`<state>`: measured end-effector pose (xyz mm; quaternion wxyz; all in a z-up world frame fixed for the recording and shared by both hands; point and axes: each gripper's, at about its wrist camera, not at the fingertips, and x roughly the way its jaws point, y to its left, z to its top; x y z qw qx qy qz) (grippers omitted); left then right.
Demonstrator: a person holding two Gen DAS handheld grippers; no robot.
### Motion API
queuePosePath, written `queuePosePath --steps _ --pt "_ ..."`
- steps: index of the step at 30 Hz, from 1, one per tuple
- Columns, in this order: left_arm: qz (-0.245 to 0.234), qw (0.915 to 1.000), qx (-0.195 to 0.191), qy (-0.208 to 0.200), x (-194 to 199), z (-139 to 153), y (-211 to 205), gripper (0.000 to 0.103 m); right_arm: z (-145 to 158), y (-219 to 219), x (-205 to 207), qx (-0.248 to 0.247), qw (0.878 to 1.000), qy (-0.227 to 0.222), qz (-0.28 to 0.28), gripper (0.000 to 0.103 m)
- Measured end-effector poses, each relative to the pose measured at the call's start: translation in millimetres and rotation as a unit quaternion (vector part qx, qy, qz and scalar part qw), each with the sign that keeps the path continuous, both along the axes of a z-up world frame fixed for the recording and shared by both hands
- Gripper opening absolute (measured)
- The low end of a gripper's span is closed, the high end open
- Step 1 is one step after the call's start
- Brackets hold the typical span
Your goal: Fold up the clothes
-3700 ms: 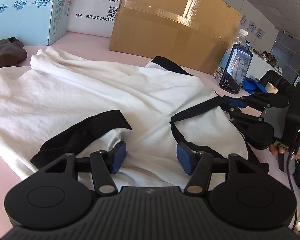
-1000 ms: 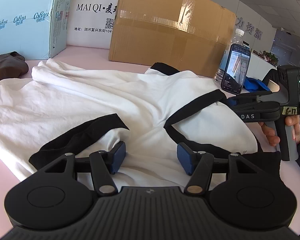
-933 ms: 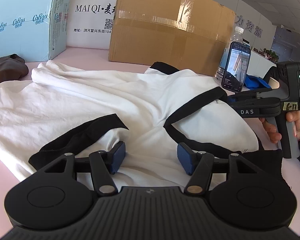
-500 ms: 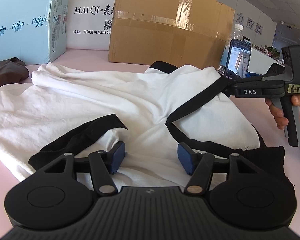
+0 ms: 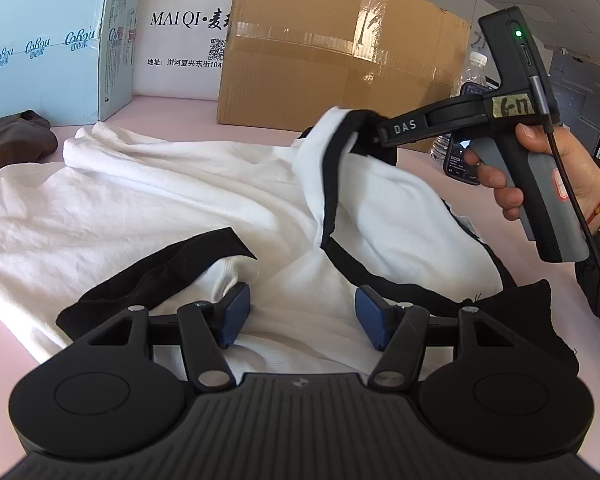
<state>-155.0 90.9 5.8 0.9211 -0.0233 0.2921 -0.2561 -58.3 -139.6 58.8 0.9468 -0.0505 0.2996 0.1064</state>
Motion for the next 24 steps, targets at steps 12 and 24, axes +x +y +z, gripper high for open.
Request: queuePosePath --steps 12,24 --pt "-0.009 0.9998 -0.016 0.006 1.5 0.9 2.0 0.061 -7.4 -54.5 -49.6 0.063 0.994 0.085 0.018 0.058" --pt "-0.009 1.0000 0.002 -0.001 1.9 0.6 -1.2 0.061 -28.4 -34.3 -47.6 0.070 0.996 0.053 0.030 0.007"
